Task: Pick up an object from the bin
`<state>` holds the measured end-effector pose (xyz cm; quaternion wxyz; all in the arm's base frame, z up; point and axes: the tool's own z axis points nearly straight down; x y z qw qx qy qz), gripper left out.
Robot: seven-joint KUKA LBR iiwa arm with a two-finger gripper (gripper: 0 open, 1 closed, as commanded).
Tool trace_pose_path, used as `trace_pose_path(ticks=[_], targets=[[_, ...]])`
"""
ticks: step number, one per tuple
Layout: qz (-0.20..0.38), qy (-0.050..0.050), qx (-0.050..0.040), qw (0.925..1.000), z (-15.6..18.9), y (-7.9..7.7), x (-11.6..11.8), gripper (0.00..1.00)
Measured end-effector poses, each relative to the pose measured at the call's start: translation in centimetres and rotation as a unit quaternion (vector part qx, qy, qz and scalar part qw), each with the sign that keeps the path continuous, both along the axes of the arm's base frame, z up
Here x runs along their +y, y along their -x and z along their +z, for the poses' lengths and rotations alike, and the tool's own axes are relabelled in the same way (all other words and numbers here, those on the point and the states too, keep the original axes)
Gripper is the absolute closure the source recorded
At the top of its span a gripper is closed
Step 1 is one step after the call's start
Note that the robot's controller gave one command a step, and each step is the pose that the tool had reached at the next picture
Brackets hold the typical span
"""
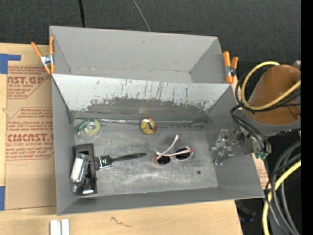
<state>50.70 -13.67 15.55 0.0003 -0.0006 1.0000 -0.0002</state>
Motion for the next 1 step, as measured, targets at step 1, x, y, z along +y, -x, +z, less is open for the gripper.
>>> trace_pose_path(ticks=[1], targets=[[0.001,0.000,0.0004,1.0000,0.11,0.02,0.01,1.00]])
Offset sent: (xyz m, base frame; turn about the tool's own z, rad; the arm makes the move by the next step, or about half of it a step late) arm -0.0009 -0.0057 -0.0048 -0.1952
